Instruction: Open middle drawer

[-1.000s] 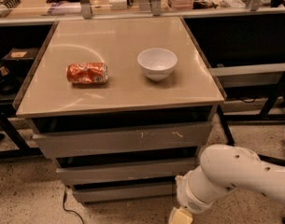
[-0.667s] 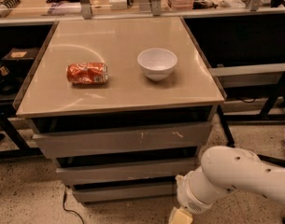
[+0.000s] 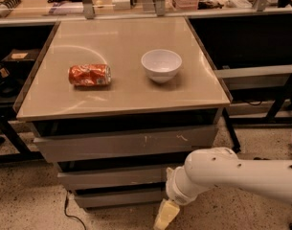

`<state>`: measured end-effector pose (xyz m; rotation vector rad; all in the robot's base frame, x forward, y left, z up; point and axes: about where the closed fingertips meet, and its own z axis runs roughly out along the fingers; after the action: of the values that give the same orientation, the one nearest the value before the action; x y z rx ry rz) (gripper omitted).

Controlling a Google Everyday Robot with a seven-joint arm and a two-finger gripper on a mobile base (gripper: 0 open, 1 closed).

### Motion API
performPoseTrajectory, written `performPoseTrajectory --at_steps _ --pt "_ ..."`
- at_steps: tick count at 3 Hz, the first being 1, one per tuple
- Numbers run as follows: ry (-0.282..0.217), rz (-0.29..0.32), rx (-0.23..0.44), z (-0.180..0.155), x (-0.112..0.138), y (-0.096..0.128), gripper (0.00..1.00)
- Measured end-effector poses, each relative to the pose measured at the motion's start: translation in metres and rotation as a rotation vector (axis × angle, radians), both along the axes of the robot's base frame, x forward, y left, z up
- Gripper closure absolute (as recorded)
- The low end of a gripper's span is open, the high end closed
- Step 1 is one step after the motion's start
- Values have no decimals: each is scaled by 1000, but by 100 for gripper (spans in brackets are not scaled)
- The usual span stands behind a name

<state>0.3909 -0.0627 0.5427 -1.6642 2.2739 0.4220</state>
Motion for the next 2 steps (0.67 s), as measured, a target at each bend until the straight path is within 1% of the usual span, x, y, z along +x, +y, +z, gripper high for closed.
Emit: performPoseTrajectory --at_steps 1,2 --pt "-37 18 -1 -19 26 13 0" --pt "-51 31 -15 -41 39 22 0"
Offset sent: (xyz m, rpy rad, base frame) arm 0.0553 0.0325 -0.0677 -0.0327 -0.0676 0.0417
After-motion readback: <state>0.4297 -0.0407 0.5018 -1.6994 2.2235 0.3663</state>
